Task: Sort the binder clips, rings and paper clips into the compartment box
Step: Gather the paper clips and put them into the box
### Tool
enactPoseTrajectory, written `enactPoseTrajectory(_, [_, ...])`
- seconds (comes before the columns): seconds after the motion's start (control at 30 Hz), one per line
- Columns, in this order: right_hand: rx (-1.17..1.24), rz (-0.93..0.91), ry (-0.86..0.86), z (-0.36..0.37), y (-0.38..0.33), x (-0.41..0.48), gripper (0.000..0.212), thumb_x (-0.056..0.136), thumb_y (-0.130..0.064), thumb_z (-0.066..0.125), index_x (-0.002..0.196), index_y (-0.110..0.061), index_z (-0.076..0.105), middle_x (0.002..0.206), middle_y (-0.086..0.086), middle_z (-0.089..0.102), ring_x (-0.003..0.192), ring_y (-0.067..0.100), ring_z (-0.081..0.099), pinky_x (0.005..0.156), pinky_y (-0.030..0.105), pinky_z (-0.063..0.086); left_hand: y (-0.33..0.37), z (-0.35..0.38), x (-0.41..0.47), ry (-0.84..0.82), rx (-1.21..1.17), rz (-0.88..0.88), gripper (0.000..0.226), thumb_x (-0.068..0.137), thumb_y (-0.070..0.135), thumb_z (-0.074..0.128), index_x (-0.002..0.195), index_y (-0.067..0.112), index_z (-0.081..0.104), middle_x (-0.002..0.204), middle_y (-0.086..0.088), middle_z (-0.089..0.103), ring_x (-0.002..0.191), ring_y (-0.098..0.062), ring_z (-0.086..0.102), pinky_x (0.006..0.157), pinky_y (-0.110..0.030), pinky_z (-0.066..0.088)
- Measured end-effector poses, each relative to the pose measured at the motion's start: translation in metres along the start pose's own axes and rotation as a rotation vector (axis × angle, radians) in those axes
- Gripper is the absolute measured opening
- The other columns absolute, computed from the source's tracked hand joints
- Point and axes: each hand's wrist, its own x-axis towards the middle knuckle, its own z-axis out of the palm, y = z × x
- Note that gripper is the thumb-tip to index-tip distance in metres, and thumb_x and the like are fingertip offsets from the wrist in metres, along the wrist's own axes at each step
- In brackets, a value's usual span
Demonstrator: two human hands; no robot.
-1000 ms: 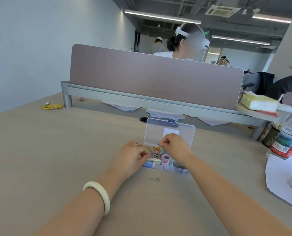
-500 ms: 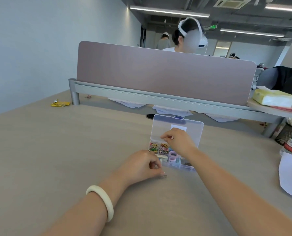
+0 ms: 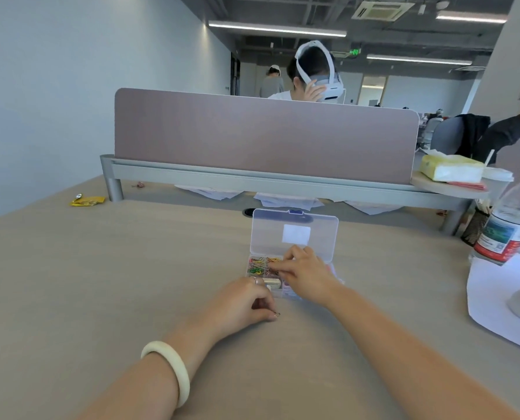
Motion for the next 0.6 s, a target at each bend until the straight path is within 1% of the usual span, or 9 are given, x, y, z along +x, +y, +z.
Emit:
enactPoseTrajectory(0.1, [0.042,0.007,0.057,-0.001,0.000,0.002,0.033,0.095,-0.025,0.041,0.124,-0.034,0.055,0.115,0.002,0.048,0.113,0.023,0.036,0.096,0.032,0.030,0.000,0.000,0.002,-0.004,0.014,0.017,0.012,0.075,0.027,0.071,0.079,0.016,0.069,0.066,0.015,0.044,0.062,0.001,0.044,0.059,-0.014,0.033])
enactPoseTrajectory(0.17, [0.058,-0.002,0.079,-0.001,-0.001,0.002,0.033,0.095,-0.026,0.042,0.124,-0.034,0.055,0.115,0.002,0.048,0.111,0.022,0.037,0.098,0.032,0.031,-0.001,0.000,0.002,-0.015,0.017,0.025,0.013,0.076,0.027,0.070,0.080,0.015,0.069,0.067,0.016,0.044,0.062,0.001,0.044,0.058,-0.012,0.032])
enactPoseTrajectory(0.23, [0.051,-0.022,0.059,0.001,-0.002,0.002,0.032,0.095,-0.029,0.042,0.123,-0.036,0.055,0.114,0.000,0.047,0.109,0.020,0.036,0.097,0.032,0.029,-0.002,0.001,0.003,-0.021,0.026,0.024,0.013,0.076,0.028,0.070,0.080,0.015,0.069,0.067,0.016,0.044,0.062,0.001,0.044,0.058,-0.013,0.033])
enactPoseTrajectory(0.33, [0.032,-0.029,0.029,0.004,-0.006,0.003,0.033,0.095,-0.031,0.039,0.125,-0.038,0.053,0.108,-0.002,0.043,0.107,0.020,0.034,0.094,0.032,0.026,-0.003,0.002,0.004,-0.019,0.031,0.014,0.014,0.077,0.028,0.069,0.079,0.014,0.068,0.067,0.015,0.043,0.062,0.002,0.043,0.060,-0.020,0.036])
enactPoseTrajectory(0.37, [0.029,-0.027,0.027,0.004,-0.007,0.004,0.033,0.096,-0.032,0.038,0.125,-0.038,0.052,0.106,-0.003,0.041,0.106,0.020,0.034,0.094,0.032,0.026,-0.003,0.003,0.004,-0.019,0.033,0.014,0.014,0.077,0.028,0.069,0.079,0.014,0.068,0.067,0.015,0.043,0.061,0.002,0.043,0.060,-0.020,0.036])
enactPoseTrajectory(0.43, [0.017,-0.031,0.019,0.003,-0.010,0.005,0.034,0.096,-0.033,0.036,0.127,-0.039,0.050,0.102,-0.004,0.037,0.104,0.019,0.033,0.094,0.032,0.026,-0.002,0.003,0.004,-0.022,0.044,0.019,0.014,0.077,0.028,0.069,0.079,0.015,0.068,0.067,0.015,0.045,0.061,0.002,0.043,0.057,-0.015,0.033])
enactPoseTrajectory(0.5, [-0.011,-0.046,0.000,0.002,-0.013,0.005,0.035,0.096,-0.033,0.035,0.128,-0.040,0.048,0.101,-0.005,0.034,0.104,0.019,0.033,0.095,0.033,0.026,-0.002,0.002,0.004,-0.030,0.076,0.024,0.015,0.078,0.029,0.067,0.079,0.014,0.067,0.072,0.006,0.054,0.062,-0.003,0.044,0.055,-0.014,0.031])
enactPoseTrajectory(0.53, [-0.023,-0.053,-0.010,0.002,-0.014,0.005,0.036,0.096,-0.033,0.034,0.129,-0.040,0.047,0.101,-0.006,0.033,0.105,0.020,0.033,0.095,0.034,0.026,-0.002,0.002,0.005,-0.032,0.097,0.026,0.016,0.078,0.030,0.067,0.080,0.014,0.067,0.077,0.001,0.059,0.064,-0.004,0.044,0.056,-0.018,0.032])
enactPoseTrajectory(0.6, [-0.006,-0.058,-0.007,0.002,-0.014,0.005,0.036,0.096,-0.032,0.034,0.129,-0.039,0.048,0.102,-0.006,0.034,0.105,0.019,0.033,0.095,0.033,0.026,-0.002,0.002,0.005,-0.031,0.136,0.031,0.016,0.079,0.031,0.065,0.081,0.015,0.067,0.082,-0.002,0.060,0.071,-0.007,0.044,0.060,-0.023,0.032])
